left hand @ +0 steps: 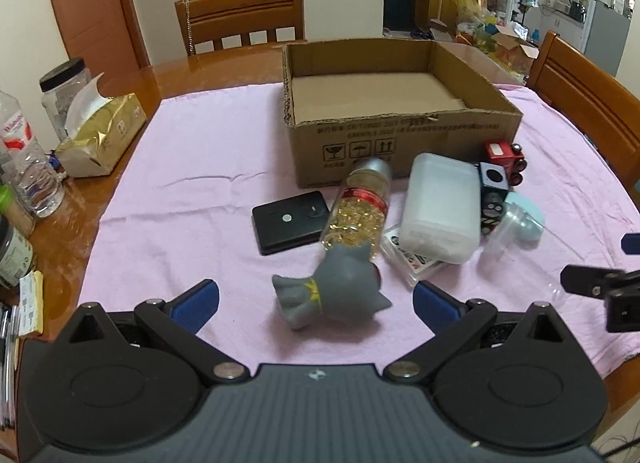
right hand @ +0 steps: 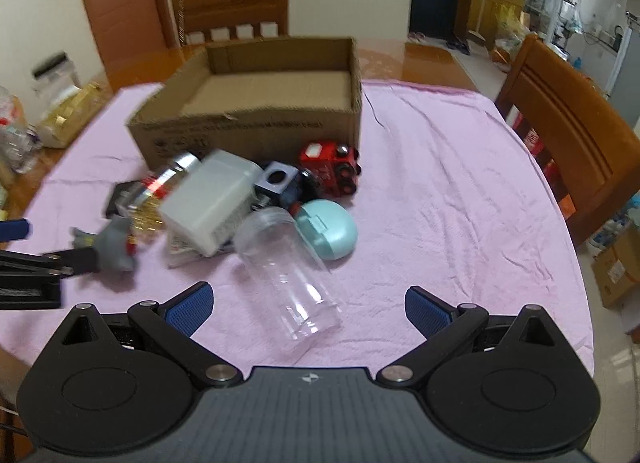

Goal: Organize rigid objects
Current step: 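Grasp the clear plastic jar with the right gripper while the left grasps the grey cat figurine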

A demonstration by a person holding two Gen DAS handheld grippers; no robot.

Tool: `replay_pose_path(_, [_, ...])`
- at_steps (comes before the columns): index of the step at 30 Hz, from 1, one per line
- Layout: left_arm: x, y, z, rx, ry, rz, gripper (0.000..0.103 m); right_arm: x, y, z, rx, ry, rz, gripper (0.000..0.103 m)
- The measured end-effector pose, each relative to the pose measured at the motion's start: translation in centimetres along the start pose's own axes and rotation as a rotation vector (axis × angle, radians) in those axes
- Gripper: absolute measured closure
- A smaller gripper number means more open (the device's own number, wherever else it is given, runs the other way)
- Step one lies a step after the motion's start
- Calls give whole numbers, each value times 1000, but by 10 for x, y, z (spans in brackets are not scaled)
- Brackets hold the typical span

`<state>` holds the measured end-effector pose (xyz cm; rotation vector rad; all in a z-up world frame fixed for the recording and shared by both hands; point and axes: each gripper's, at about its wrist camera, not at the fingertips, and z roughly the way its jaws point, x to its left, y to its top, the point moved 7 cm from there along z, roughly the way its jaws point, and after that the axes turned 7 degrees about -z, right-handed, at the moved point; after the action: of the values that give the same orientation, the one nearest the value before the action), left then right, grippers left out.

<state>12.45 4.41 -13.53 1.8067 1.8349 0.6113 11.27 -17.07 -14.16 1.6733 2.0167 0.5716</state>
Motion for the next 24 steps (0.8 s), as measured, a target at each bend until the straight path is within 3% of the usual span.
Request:
replay_pose_path(6, [6,5,16,18,-47,21,1,-11,-17,33,110,-63,28,0])
replay_pose_path(14, [3,9,26,33,-76,44,1,-38,-34,42,171,-141,91,0])
replay_pose_path(17, [4,10,27,36,-74,47,1,-49,-36,42,177,-172,125,0])
replay_pose_path(24, [10,17,24,18,-69,47,1,-18,-3,19,65,-84,67,0])
